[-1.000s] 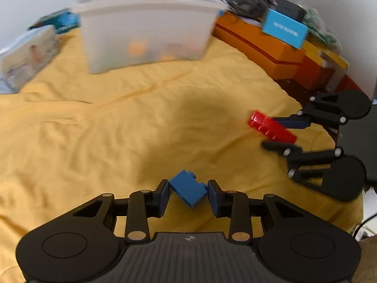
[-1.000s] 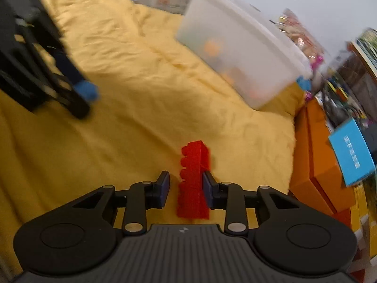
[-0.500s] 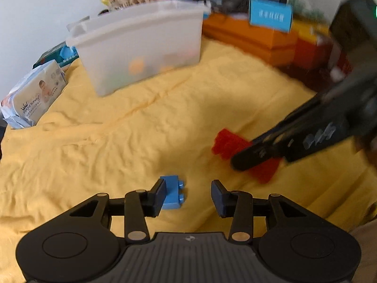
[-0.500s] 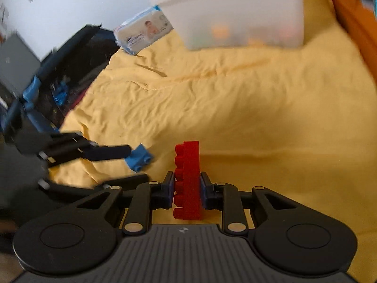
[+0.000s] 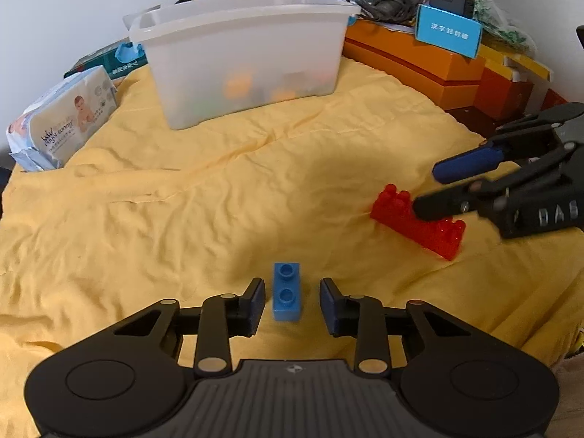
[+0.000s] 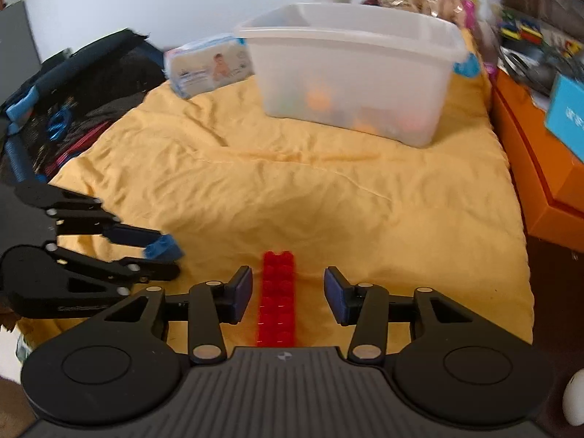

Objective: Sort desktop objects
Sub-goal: 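Grasp a small blue block with the left gripper while the right grasps a red brick, then carry the blue block and red brick over the white bin and release them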

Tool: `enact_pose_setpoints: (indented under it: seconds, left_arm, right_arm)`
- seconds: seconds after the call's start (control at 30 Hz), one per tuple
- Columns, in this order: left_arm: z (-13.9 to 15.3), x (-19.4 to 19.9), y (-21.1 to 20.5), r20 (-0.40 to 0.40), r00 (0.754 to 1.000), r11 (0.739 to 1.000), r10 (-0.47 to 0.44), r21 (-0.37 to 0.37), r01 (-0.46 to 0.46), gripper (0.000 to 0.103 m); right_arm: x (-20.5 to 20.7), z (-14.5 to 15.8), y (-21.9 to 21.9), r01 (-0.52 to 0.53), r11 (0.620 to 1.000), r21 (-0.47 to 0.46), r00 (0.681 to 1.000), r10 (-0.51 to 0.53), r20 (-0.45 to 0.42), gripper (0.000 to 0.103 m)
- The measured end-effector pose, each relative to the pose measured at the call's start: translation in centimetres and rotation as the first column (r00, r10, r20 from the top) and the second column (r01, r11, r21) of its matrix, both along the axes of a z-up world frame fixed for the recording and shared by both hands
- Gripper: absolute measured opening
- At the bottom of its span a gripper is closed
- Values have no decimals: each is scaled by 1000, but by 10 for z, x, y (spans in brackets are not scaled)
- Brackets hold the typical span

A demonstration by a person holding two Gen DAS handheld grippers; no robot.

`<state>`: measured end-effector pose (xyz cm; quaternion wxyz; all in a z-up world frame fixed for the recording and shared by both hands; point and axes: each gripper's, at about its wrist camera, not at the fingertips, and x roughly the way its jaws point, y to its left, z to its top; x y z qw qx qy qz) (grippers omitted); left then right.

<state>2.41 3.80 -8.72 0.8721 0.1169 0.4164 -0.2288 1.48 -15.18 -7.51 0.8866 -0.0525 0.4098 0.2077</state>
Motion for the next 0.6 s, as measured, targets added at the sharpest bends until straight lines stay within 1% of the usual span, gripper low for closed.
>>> enact_pose_setpoints:
  seconds: [0.03, 0.07, 0.13, 0.17, 0.2, 0.23, 0.27, 0.37, 0.43, 0.5, 0.6]
  left_arm:
    - [-2, 1, 0, -13, 1000, 1000, 0, 1, 0, 35]
    - [-3, 2, 1, -13, 1000, 1000, -1, -4, 1, 33]
    - [-2, 4, 3, -24, 1000, 1000, -3, -18, 3, 22]
    - [-1, 6, 4, -34, 999, 1000, -5, -26, 4, 19]
    - [-1, 8, 6, -46, 999, 999, -7, -37, 5, 18]
    - [-1, 9, 8, -51, 999, 999, -8, -44, 6, 18]
    - [-1, 10, 9, -56, 998, 999, -9, -47, 6, 18]
    - [2, 13, 9, -81, 996, 999, -27, -49, 23, 17]
    - [13, 18, 11, -82, 996, 996, -45, -77, 38, 17]
    - [29, 25, 11, -52, 996, 994, -67, -89, 62, 17]
    - [59, 45, 9, 26, 996, 991, -82, -105, 85, 17]
  right_arm:
    - [0, -3, 5, -22, 1000, -13, 1000, 21, -10, 49]
    - [1, -8, 10, -42, 998, -35, 999, 42, -21, 46]
    - [2, -22, 18, -39, 991, -127, 999, 35, -33, 44]
    - [3, -27, 19, -44, 986, -159, 998, 38, -45, 42]
    - [2, -28, 18, -50, 987, -153, 998, 43, -44, 37]
    - [1, -28, 17, -62, 988, -141, 997, 55, -53, 27]
    - [2, -27, 17, -78, 988, -135, 996, 70, -61, 27]
    - [1, -26, 25, -107, 977, -185, 994, 98, -58, 27]
    - [1, -20, 28, -119, 974, -193, 992, 111, -53, 27]
    - [4, -5, 28, -119, 975, -187, 993, 118, -18, 27]
    - [17, 21, 28, -99, 977, -189, 991, 113, 67, 27]
